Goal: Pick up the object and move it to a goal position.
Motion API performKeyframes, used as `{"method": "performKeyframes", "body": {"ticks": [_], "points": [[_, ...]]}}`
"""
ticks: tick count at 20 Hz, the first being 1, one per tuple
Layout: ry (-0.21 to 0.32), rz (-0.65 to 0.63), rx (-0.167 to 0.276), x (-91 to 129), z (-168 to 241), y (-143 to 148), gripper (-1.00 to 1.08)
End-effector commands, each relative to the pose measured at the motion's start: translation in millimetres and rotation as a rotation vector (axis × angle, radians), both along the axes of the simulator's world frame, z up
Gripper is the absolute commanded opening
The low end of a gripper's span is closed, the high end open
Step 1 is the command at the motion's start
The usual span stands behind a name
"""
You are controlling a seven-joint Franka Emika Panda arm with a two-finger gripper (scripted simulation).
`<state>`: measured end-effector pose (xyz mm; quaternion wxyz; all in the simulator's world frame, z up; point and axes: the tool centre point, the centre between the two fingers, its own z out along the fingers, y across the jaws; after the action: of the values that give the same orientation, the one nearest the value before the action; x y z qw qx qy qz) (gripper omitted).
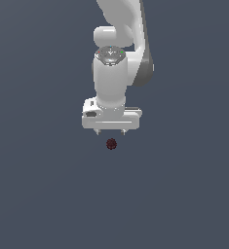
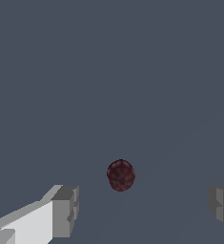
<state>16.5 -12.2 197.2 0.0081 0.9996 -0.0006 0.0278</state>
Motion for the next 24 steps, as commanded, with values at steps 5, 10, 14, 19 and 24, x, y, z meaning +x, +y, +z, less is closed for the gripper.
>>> {"method": "performKeyframes", "body": {"ticks": [5, 10, 14, 19, 24], "points": [[0.0, 0.004, 0.003, -1, 1, -2, 1.0], [-0.001, 0.015, 0.01, -4, 2, -7, 1.0], [-0.001, 0.014, 0.01, -4, 2, -7, 1.0], [0.0, 0.022, 0.009, -5, 0, -7, 1.0], [0.008, 0.067, 0.006, -9, -16, -7, 1.0]]}}
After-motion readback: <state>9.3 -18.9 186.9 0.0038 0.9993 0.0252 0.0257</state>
